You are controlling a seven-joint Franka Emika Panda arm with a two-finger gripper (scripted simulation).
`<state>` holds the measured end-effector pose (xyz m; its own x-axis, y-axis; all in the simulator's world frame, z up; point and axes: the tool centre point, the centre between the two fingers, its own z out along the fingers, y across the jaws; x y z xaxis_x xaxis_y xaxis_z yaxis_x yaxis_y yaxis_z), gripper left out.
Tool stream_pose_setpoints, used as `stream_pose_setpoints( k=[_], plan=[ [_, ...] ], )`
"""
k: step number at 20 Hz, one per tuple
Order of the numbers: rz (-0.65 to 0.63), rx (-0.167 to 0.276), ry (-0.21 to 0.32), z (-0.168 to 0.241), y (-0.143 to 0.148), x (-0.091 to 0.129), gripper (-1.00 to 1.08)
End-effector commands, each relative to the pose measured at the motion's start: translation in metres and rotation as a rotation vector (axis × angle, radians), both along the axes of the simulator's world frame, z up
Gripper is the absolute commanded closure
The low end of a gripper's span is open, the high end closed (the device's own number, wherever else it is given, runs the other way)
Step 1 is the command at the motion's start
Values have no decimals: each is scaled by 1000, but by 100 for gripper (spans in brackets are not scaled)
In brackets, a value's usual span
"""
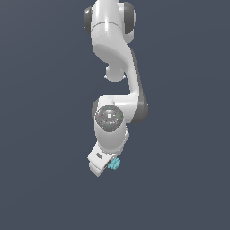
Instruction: Pick up the object and move it to a goal position.
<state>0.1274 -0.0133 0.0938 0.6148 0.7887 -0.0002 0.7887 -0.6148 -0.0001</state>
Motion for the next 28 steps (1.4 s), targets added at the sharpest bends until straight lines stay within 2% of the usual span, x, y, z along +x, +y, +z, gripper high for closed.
stream_pose_setpoints(
  k=[1,10,17,18,28],
  plan=[
    [0,0,0,-3,0,0,-92],
    [4,0,0,-47,0,-1,-92],
    [5,0,0,-50,0,0,-92],
    [5,0,0,-50,0,0,108],
    [5,0,0,-50,0,0,108]
  ],
)
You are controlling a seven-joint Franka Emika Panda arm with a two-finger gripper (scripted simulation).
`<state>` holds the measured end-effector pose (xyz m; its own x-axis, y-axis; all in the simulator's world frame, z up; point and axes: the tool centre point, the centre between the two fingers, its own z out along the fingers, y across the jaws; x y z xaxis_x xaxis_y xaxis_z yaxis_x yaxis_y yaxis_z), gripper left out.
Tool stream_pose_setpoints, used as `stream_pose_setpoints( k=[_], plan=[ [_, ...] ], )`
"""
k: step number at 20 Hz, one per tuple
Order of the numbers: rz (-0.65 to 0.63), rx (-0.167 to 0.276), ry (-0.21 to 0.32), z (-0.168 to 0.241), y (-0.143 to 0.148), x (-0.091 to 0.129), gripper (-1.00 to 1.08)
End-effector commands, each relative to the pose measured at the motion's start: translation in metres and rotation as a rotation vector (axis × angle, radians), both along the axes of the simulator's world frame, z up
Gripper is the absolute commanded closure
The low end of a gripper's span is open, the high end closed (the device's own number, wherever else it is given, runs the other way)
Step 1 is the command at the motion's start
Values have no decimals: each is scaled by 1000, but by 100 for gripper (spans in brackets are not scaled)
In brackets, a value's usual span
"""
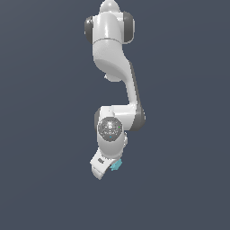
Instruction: Pick up the object and move it to a goal position.
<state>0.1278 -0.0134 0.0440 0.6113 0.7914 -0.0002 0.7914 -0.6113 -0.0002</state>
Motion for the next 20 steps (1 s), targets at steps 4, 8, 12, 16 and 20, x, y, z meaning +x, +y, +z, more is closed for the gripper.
stream_pose_setpoints(
  k=[4,8,12,16,20],
  plan=[
    [0,0,0,5,-1,0,108],
    [0,0,0,22,-5,-1,108],
    [0,0,0,50,-12,-1,108],
    [1,0,0,90,-21,-2,108],
    [1,0,0,132,-30,-3,108]
  ],
)
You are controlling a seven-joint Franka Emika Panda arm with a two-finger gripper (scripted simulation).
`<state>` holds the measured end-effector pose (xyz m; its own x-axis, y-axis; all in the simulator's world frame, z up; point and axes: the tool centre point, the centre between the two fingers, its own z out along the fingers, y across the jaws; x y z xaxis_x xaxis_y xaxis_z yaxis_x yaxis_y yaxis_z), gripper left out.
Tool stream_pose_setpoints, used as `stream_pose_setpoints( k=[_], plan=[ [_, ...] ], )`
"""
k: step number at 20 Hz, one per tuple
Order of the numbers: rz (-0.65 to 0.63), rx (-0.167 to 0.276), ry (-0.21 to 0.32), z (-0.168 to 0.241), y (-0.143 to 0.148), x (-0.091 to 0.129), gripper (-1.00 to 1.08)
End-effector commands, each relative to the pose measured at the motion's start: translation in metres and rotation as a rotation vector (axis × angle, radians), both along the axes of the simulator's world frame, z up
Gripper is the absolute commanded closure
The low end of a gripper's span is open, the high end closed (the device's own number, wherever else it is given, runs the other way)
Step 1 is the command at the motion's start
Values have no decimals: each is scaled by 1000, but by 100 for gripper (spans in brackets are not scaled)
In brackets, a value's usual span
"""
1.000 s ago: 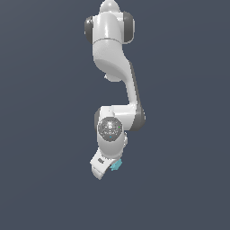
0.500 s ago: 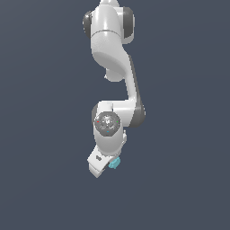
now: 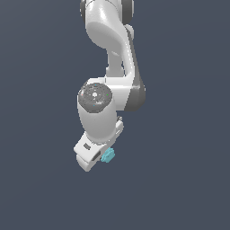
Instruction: Pick up the object and move it to a goal position.
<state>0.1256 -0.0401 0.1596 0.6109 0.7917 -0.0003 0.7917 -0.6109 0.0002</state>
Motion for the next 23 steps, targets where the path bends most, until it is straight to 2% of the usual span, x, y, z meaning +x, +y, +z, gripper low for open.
stream_pose_setpoints(
  k=[1,12,23],
  plan=[
    [0,0,0,26,-6,-1,108],
    [0,1,0,122,-28,1,108],
    [0,1,0,148,-34,3,108]
  ],
)
